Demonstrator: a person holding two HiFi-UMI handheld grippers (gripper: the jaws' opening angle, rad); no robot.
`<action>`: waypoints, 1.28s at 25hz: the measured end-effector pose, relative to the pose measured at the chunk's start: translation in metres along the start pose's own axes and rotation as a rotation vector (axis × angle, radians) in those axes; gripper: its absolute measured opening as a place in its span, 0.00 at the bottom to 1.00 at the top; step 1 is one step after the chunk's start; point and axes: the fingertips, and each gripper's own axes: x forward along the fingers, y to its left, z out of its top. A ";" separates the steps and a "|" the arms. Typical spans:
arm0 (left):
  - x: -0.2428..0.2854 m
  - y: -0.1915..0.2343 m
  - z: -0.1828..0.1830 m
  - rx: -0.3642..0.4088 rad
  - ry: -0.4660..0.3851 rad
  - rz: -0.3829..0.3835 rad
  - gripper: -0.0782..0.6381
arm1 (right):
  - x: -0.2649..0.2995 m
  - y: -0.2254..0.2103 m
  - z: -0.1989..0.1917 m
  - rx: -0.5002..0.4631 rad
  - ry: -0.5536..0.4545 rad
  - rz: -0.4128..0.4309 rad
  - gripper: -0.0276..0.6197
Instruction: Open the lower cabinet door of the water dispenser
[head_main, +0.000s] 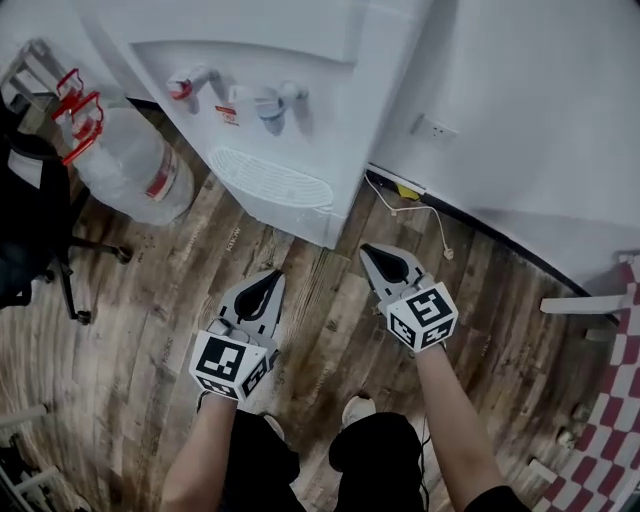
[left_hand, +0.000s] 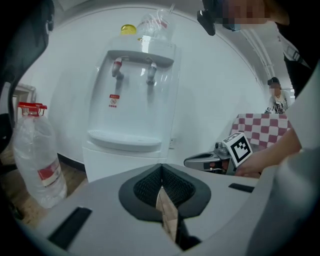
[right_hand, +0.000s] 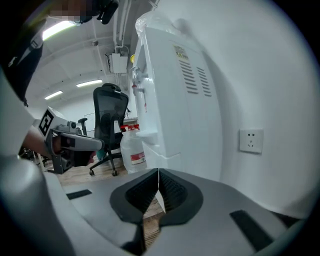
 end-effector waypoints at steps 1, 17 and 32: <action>0.007 0.004 -0.007 0.009 -0.007 -0.003 0.12 | 0.006 -0.004 -0.007 0.000 -0.010 -0.001 0.07; 0.065 0.041 -0.054 0.065 -0.067 -0.034 0.12 | 0.059 -0.029 -0.003 -0.051 -0.206 0.012 0.35; 0.059 0.047 -0.056 0.067 -0.085 -0.003 0.12 | 0.079 -0.024 0.000 -0.171 -0.204 -0.060 0.42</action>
